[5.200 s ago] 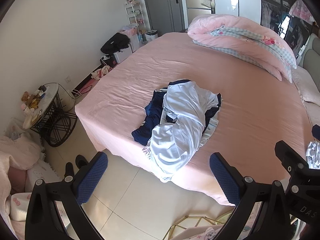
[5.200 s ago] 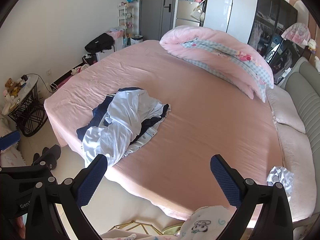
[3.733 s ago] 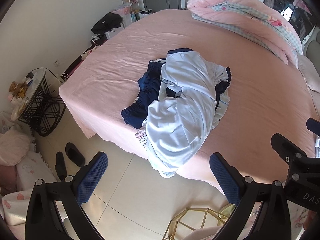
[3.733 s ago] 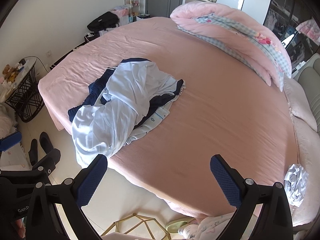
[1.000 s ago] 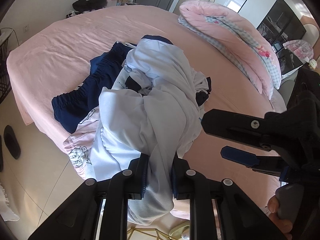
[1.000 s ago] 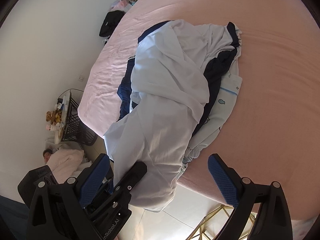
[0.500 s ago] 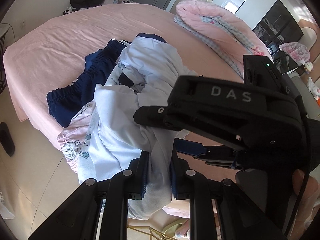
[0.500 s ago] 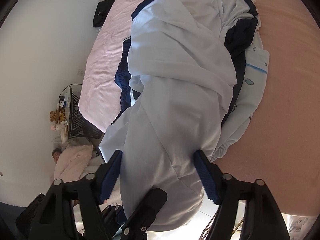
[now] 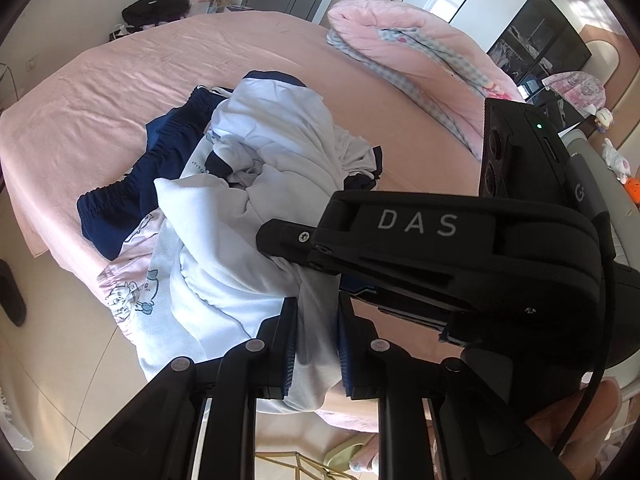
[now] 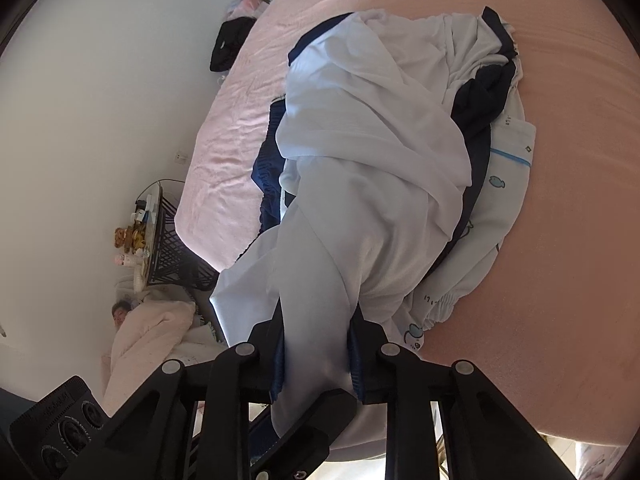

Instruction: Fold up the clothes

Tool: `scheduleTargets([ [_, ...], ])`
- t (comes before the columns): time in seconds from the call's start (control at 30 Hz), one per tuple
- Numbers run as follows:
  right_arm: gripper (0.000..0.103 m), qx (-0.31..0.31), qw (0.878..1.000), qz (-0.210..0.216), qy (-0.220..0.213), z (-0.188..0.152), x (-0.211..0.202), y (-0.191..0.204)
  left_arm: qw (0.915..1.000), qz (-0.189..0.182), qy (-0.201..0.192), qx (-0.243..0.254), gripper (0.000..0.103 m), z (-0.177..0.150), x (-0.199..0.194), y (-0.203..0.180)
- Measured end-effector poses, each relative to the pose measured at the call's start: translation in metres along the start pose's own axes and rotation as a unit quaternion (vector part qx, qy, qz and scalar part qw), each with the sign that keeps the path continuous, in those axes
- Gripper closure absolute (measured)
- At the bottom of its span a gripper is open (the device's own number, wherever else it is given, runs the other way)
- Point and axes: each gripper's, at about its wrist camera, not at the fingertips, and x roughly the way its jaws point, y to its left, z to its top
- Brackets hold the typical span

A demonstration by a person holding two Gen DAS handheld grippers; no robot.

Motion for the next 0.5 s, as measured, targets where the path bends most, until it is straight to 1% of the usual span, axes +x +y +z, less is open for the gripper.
scheduleTargets([
  [0.1,0.079,-0.014,1.000,-0.009,-0.009,0.001,-0.010,0.003,0.9999,-0.006,-0.005,0.006,0.088,0.002,-0.003,-0.009],
  [0.2,0.079,-0.038,0.999,-0.020,-0.030,0.000,-0.025,0.011,0.9998,-0.012,-0.013,0.013,0.088,0.005,-0.007,-0.018],
  [0.33,0.079,-0.097,0.992,-0.049,-0.063,0.000,-0.048,0.028,0.9993,-0.020,-0.022,0.022,0.088,0.010,-0.013,-0.029],
  [0.43,0.081,-0.128,0.987,-0.049,-0.088,-0.001,-0.064,0.040,0.9990,-0.029,-0.027,0.020,0.088,0.012,-0.019,-0.034],
  [0.5,0.083,-0.131,0.986,-0.042,-0.098,0.003,-0.073,0.042,0.9988,-0.034,-0.029,0.018,0.088,0.014,-0.022,-0.038],
])
